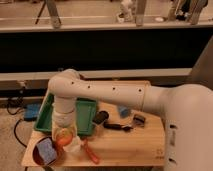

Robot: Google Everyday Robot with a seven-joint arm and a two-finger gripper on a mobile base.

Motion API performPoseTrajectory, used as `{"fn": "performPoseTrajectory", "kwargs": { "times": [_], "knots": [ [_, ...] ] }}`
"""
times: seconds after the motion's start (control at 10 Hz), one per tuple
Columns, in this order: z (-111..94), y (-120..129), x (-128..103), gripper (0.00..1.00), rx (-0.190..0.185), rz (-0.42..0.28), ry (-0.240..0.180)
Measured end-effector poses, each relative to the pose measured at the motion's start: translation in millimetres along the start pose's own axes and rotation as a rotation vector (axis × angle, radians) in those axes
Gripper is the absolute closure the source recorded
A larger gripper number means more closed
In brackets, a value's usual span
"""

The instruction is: Place apple in paper cup

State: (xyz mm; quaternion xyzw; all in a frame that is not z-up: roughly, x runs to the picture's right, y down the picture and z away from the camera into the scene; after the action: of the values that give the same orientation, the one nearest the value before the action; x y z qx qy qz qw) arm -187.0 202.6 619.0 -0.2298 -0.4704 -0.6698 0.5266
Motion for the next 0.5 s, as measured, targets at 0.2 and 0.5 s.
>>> {"fn": "performPoseTrajectory", "kwargs": {
  "times": [0.2,0.5],
  "knots": [
    [0.6,1.7,0.3,1.0,-0.007,0.001,0.0],
    [0.0,3.8,1.1,0.88,-0.025,0.012,0.007]
  ]
}}
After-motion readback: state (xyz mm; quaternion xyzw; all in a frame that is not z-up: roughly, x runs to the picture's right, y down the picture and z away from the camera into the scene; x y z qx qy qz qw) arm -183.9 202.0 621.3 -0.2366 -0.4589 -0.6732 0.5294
